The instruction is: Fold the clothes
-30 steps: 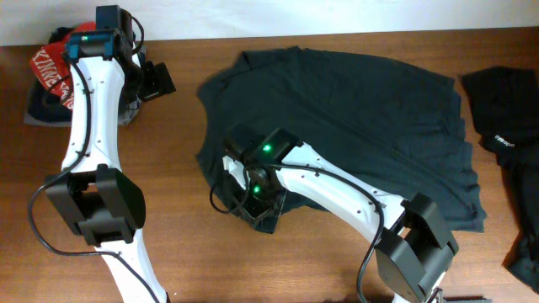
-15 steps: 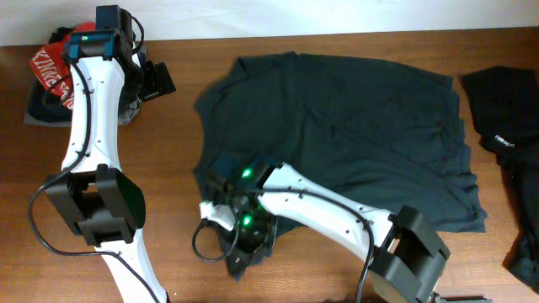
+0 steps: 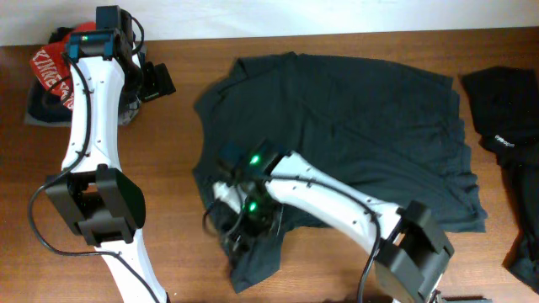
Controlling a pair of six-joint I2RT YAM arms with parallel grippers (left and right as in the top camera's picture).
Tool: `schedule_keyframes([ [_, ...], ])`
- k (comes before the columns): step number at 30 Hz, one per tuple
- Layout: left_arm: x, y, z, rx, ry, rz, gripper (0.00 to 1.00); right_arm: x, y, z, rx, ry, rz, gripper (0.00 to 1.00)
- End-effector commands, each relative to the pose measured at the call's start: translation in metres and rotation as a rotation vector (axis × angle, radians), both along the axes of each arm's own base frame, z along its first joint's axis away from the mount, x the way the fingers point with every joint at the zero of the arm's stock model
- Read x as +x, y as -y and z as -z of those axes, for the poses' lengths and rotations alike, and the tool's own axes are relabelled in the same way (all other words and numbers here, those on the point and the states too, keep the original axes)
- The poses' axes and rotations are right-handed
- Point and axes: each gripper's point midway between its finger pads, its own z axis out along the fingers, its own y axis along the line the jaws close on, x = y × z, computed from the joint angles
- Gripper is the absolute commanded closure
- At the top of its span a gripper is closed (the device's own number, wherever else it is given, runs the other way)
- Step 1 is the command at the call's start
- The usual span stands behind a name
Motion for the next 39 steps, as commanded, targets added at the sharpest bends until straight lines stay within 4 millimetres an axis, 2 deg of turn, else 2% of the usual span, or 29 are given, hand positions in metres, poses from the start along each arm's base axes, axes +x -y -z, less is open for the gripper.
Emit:
schedule_keyframes([
  [1, -0.003, 0.014, -0.010, -0.058, 0.012, 0.043, 0.01, 0.043, 0.043, 0.006, -0.208, 0.131, 0.146, 0.15],
  [2, -0.004, 0.019, -0.009, -0.079, 0.007, 0.063, 0.01, 0.047, 0.052, 0.007, -0.233, 0.128, 0.163, 0.15],
  [3, -0.007, 0.025, -0.009, -0.099, -0.004, 0.077, 0.01, 0.050, 0.059, 0.008, -0.253, 0.127, 0.175, 0.21],
  [6, -0.016, 0.036, -0.005, -0.110, -0.046, 0.099, 0.01, 0.063, 0.085, 0.014, -0.322, 0.137, 0.219, 0.53],
  [7, -0.019, 0.040, -0.004, -0.111, -0.061, 0.113, 0.04, 0.067, 0.090, 0.015, -0.333, 0.137, 0.233, 0.58],
  [9, -0.027, 0.053, 0.001, -0.110, -0.105, 0.146, 0.08, 0.076, 0.104, 0.018, -0.354, 0.136, 0.273, 0.59],
  [11, -0.035, 0.067, 0.006, -0.107, -0.147, 0.198, 0.21, 0.089, 0.119, 0.019, -0.362, 0.134, 0.332, 0.60],
  [12, -0.038, 0.074, 0.008, -0.105, -0.160, 0.222, 0.24, 0.096, 0.125, 0.020, -0.360, 0.133, 0.362, 0.60],
  [13, -0.041, 0.081, 0.009, -0.103, -0.170, 0.245, 0.24, 0.103, 0.133, 0.020, -0.362, 0.132, 0.400, 0.60],
  [16, -0.042, 0.104, 0.009, -0.093, -0.164, 0.329, 0.23, 0.127, 0.162, 0.021, -0.362, 0.131, 0.528, 0.35],
  [18, -0.040, 0.117, 0.009, -0.090, -0.147, 0.358, 0.13, 0.143, 0.185, 0.022, -0.359, 0.132, 0.622, 0.21],
  [19, -0.038, 0.123, 0.009, -0.088, -0.136, 0.372, 0.03, 0.151, 0.198, 0.022, -0.357, 0.132, 0.667, 0.16],
  [22, -0.027, 0.136, 0.007, -0.079, -0.081, 0.405, 0.01, 0.171, 0.229, 0.024, -0.345, 0.149, 0.779, 0.01],
  [27, -0.008, 0.146, 0.006, -0.079, 0.001, 0.422, 0.01, 0.192, 0.277, 0.025, -0.332, 0.173, 0.930, 0.01],
  [33, 0.017, 0.155, 0.014, -0.081, 0.073, 0.431, 0.01, 0.205, 0.312, 0.027, -0.349, 0.222, 1.006, 0.00],
  [36, 0.035, 0.161, 0.029, -0.085, 0.110, 0.470, 0.01, 0.210, 0.330, 0.028, -0.381, 0.258, 1.037, 0.01],
  [39, 0.046, 0.174, 0.046, -0.117, 0.136, 0.561, 0.01, 0.215, 0.339, 0.028, -0.372, 0.270, 1.069, 0.01],
])
